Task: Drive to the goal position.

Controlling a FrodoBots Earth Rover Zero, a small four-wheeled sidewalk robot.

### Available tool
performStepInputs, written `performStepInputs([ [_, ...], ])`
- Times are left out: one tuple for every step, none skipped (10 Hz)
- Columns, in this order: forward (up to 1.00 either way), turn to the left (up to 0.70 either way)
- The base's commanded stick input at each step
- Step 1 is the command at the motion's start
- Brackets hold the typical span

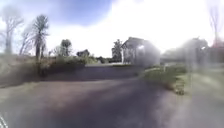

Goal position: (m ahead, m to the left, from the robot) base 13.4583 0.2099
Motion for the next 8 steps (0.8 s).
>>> performStepInputs([
  [0.85,-0.06],
  [0.85,0.00],
  [0.85,0.00],
  [0.85,0.00],
  [0.85,0.00],
  [0.85,0.00],
  [0.85,0.00],
  [0.85,0.00],
])
